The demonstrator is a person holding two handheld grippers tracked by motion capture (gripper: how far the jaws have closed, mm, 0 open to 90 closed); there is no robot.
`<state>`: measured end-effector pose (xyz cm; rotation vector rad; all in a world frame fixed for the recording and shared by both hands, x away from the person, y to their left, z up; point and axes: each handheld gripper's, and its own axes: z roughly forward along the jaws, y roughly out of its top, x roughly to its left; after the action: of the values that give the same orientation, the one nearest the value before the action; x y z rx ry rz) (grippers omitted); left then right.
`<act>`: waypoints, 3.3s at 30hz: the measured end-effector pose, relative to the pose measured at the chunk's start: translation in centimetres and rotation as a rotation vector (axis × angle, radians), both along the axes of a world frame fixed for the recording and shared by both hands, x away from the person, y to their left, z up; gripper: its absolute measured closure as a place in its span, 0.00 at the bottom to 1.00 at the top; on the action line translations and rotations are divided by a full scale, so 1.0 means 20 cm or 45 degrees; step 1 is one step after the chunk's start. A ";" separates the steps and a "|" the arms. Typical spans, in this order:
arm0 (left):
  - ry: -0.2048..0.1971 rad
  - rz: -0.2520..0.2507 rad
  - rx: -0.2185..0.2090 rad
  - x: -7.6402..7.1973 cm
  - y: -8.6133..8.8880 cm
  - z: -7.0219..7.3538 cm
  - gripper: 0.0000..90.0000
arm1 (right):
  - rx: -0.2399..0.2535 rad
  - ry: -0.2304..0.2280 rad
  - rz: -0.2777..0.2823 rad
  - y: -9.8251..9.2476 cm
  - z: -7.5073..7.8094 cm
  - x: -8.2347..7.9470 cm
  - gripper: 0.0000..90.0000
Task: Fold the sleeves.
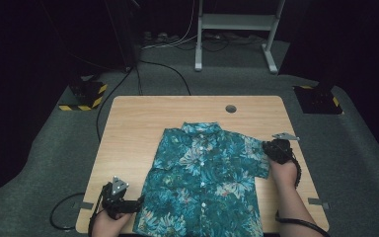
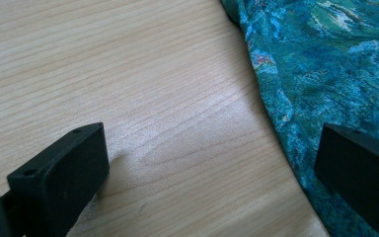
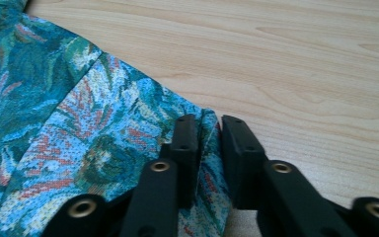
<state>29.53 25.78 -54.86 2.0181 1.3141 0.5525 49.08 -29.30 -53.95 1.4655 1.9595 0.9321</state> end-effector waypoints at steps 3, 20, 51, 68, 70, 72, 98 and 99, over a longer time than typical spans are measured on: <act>-0.001 0.001 -0.001 0.00 0.00 0.00 0.00 | 0.002 0.002 0.006 0.01 0.00 0.00 0.97; 0.000 0.003 -0.001 0.00 0.00 0.00 0.00 | -0.037 -0.124 -0.005 0.08 0.18 -0.06 0.97; 0.000 -0.002 -0.005 0.00 0.00 0.00 0.01 | -0.007 -0.179 0.159 0.37 0.33 -0.15 0.96; 0.000 -0.005 -0.006 0.00 0.00 0.00 0.01 | -0.016 -0.148 0.255 0.57 0.26 -0.18 0.96; 0.001 -0.006 -0.006 0.00 0.00 0.00 0.01 | -0.021 -0.141 0.263 0.59 0.24 -0.18 0.96; 0.001 -0.006 -0.006 0.00 0.00 0.00 0.01 | -0.038 -0.135 0.268 0.61 0.22 -0.18 0.96; 0.000 -0.006 -0.007 0.00 0.00 0.00 0.01 | -0.145 0.012 0.225 0.65 0.03 -0.04 0.91; 0.000 -0.006 -0.007 0.00 0.00 0.00 0.01 | -0.148 0.015 0.223 0.65 0.03 -0.04 0.91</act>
<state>29.50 25.75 -54.86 2.0164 1.3090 0.5457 48.31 -16.39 -53.42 1.2534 2.1401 0.8676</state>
